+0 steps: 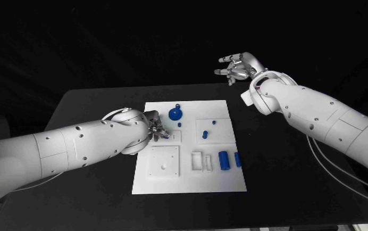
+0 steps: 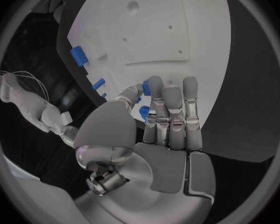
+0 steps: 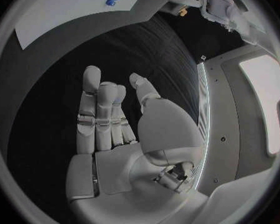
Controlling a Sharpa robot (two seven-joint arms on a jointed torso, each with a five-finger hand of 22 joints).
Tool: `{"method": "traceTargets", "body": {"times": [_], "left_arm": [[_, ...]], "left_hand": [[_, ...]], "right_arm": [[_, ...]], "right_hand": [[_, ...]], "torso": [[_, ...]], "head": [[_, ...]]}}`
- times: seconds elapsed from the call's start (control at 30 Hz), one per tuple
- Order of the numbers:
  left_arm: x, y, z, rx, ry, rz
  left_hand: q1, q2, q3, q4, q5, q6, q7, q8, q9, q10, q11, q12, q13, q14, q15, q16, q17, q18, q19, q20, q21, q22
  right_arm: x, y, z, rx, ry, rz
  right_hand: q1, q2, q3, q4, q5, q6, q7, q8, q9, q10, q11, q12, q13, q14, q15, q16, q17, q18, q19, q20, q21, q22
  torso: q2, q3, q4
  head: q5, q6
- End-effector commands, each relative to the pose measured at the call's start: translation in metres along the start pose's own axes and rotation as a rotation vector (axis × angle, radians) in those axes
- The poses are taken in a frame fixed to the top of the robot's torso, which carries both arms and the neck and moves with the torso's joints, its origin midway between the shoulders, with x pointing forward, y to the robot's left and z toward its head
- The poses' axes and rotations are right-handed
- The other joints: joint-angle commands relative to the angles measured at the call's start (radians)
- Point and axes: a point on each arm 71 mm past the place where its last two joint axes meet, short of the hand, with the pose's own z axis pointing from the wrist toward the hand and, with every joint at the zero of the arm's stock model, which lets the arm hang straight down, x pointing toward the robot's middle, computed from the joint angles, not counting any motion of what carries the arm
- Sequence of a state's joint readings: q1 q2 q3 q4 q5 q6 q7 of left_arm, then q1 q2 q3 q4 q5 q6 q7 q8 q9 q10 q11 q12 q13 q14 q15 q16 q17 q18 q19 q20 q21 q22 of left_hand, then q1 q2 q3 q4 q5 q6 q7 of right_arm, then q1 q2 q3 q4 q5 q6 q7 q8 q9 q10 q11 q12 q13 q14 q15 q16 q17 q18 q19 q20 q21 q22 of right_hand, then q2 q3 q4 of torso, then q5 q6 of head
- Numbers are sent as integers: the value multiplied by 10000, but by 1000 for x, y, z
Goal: Assemble the parts on the task board
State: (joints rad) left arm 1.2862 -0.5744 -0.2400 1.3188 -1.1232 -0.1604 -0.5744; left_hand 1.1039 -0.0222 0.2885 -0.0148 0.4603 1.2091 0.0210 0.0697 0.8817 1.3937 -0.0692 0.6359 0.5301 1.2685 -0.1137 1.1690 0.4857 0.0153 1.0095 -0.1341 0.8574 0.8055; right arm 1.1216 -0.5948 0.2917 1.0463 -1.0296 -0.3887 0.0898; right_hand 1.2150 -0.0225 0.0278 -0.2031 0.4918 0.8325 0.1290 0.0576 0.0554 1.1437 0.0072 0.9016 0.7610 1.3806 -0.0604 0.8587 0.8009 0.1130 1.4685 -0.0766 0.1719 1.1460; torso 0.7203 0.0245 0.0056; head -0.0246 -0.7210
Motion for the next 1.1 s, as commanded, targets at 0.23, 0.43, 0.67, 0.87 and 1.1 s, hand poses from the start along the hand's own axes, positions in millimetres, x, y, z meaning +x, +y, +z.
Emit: {"method": "traceTargets", "body": {"times": [0.23,0.43,0.67,0.87,1.1], "left_arm": [[1,-1,2,24,179,205],[3,-4,3,31,200,173],[4,-5,4,42,227,158],[5,-5,5,46,249,170],[5,-5,5,33,377,196]], "left_hand": [[110,7,2011,-1958,63,273,-193,67,9,-5,-62,-43,20,29,-38,-46,18,194,70,-12,-15,5],[110,7,2011,-1958,63,273,-193,67,9,-5,-62,-43,20,29,-38,-46,18,194,70,-12,-15,5],[86,3,2009,-1943,69,273,-199,79,26,6,-66,-39,28,49,-42,-49,14,192,88,-13,-25,-1],[76,4,2013,-1940,65,264,-198,80,33,6,-67,-40,30,49,-42,-53,12,190,93,-13,-32,-3],[79,-38,1945,-1855,-50,214,-168,-12,-280,-26,-49,-58,31,22,-20,-82,-2,170,83,7,-83,-27]], "right_arm": [[1,1,0,-19,99,54],[2,2,1,-22,122,65],[2,2,1,-17,132,67],[3,1,1,0,148,69],[3,1,1,13,151,66]], "right_hand": [[-91,39,2,-34,20,-53,-11,-20,6,-37,0,34,-15,-55,-14,-37,-14,2,303,-26,29,-9],[-91,39,2,-34,20,-53,-11,-20,6,-37,0,34,-15,-55,-14,-37,-14,2,303,-26,29,-9],[-91,39,2,-34,20,-53,-11,-20,6,-37,0,34,-15,-55,-14,-37,-14,2,303,-26,29,-9],[-92,41,6,-36,33,-43,-10,-21,6,-50,1,33,-23,-60,-14,-46,-18,-3,294,-27,43,-52],[-92,41,6,-36,33,-43,-10,-21,6,-50,1,33,-23,-60,-14,-46,-18,-3,294,-27,43,-52]], "torso": [[10,5,-6],[11,7,-14],[11,7,-5],[6,4,5],[-2,-2,9]], "head": [[-7,-19],[-39,-26],[-81,-41],[-99,-46],[-110,-57]]}}
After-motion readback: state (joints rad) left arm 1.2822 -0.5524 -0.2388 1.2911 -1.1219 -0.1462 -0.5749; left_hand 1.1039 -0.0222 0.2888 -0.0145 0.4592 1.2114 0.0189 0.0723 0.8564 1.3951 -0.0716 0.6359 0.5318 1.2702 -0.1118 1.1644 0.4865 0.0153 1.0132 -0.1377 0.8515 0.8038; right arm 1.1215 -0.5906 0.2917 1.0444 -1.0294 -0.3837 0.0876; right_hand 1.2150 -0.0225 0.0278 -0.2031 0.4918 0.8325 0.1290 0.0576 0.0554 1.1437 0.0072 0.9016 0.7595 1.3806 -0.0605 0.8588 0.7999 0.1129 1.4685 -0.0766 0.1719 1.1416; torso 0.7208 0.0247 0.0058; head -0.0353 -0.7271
